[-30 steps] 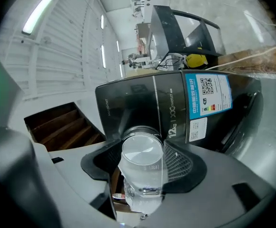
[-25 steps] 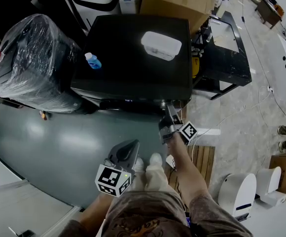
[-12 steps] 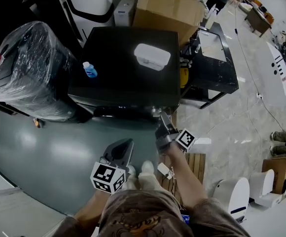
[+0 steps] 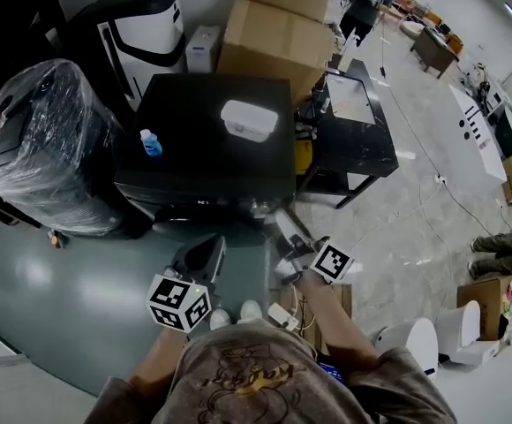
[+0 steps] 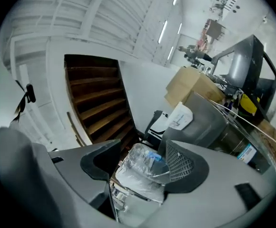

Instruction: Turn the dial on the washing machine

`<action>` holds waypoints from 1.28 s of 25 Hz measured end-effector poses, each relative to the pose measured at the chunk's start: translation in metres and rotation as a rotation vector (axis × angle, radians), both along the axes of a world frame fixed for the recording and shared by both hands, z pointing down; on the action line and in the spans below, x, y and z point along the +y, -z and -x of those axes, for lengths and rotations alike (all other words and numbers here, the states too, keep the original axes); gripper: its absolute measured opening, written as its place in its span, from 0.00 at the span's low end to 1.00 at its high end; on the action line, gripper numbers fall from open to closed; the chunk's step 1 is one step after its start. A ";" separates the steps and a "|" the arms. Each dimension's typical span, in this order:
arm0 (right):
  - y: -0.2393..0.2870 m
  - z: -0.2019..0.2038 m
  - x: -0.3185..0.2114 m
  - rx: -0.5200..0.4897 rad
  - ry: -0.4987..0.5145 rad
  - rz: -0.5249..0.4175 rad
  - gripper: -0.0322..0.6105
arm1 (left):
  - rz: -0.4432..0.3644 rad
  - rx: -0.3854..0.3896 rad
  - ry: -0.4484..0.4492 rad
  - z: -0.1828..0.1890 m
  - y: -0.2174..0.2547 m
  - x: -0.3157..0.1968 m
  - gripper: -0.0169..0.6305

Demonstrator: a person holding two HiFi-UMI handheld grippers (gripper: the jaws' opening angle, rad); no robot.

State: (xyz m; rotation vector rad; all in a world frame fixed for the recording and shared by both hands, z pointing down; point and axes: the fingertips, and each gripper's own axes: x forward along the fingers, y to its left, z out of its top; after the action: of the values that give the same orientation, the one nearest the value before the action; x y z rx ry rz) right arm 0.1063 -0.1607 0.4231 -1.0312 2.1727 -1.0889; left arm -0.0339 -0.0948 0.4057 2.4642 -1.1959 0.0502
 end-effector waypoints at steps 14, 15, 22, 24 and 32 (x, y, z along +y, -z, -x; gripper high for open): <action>0.047 0.040 0.083 0.527 0.096 -0.214 0.33 | -0.024 -0.008 0.015 0.018 0.020 0.008 0.02; 0.044 0.042 0.086 0.555 0.094 -0.228 0.23 | -0.028 -0.013 0.022 0.019 0.018 0.009 0.02; 0.026 0.041 0.099 0.719 0.054 -0.298 0.05 | -0.085 -0.037 0.055 0.025 0.008 0.015 0.02; 0.020 0.036 0.098 0.726 0.034 -0.297 0.05 | -0.096 -0.033 0.062 0.026 0.003 0.015 0.02; -0.011 0.030 0.100 0.743 0.014 -0.258 0.05 | -0.100 -0.033 0.071 0.028 -0.021 0.021 0.02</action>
State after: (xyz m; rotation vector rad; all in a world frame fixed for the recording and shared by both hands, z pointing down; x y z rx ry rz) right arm 0.0763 -0.0607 0.4341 -1.4503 2.7874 -0.4241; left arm -0.0620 -0.0735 0.4271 2.5125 -1.3287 0.0113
